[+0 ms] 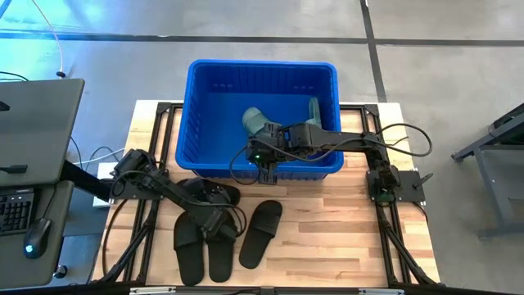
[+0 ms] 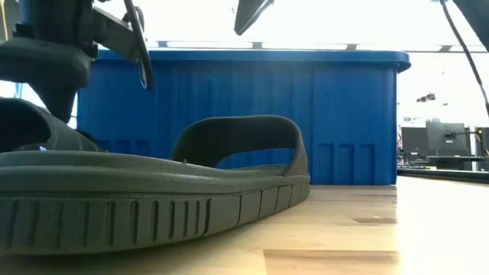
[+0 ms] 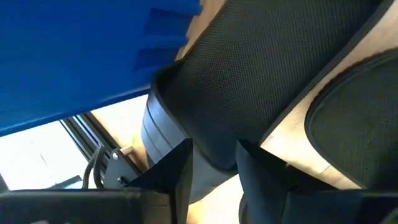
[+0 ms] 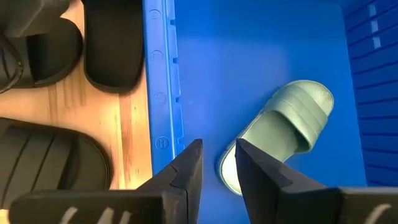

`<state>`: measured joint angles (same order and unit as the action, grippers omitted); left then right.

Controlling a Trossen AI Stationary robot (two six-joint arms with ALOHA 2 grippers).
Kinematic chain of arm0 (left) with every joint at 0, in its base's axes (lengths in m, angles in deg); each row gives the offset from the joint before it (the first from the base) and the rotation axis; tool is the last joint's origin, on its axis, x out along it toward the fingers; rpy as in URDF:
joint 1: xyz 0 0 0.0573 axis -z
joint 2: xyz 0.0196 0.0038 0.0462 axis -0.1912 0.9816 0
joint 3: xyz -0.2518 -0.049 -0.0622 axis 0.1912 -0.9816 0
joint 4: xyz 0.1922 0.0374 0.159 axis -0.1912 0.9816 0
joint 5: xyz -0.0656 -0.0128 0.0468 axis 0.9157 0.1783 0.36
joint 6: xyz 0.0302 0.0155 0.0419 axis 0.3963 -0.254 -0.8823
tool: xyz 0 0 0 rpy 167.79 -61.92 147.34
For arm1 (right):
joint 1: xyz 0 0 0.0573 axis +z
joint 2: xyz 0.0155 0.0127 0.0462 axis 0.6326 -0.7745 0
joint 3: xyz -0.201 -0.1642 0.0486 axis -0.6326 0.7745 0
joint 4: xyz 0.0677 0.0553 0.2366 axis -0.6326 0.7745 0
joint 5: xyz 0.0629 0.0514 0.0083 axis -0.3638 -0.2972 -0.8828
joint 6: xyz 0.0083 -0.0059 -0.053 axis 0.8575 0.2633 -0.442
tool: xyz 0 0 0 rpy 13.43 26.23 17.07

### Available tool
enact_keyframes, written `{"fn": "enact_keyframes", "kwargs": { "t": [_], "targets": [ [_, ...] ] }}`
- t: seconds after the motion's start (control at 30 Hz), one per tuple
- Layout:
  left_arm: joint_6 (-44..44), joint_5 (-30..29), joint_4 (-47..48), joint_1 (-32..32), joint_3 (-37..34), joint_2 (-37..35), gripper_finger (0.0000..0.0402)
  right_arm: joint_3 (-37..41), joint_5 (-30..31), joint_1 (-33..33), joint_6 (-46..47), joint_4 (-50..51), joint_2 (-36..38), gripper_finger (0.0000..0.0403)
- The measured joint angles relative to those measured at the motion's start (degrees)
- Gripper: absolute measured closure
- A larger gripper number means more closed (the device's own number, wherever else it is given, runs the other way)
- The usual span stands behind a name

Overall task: Pick and place slides into bin
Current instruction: Put the black slide into the blue bin

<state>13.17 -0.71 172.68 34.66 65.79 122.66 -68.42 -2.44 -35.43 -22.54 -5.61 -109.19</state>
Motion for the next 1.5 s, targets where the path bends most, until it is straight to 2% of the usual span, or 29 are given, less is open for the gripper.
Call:
{"fn": "enact_keyframes", "kwargs": {
  "t": [0.3,0.5,0.93,1.1,1.5],
  "targets": [
    [8.45,1.35,-3.14,0.0,-2.44,-0.04,0.0287,0.0,0.0,-0.02,0.39,3.81,0.0,0.0318],
    [12.95,6.55,-2.88,-0.02,-5.81,-0.04,0.0287,0.0,0.0,-0.02,0.19,7.73,0.0,0.0318],
    [12.37,8.54,-2.62,0.0,-4.79,-0.07,0.0287,0.0,0.0,-0.02,-0.02,9.16,0.0,0.0318],
    [12.31,6.6,-1.15,0.07,-3.24,-0.07,0.0287,0.0,0.0,-0.02,-0.02,9.14,0.0,0.0318],
    [13.24,6.13,3.17,0.0,-3.18,-0.07,0.0287,0.01,0.01,-0.02,-1.48,9.26,0.0,0.0318]
  ]
}}
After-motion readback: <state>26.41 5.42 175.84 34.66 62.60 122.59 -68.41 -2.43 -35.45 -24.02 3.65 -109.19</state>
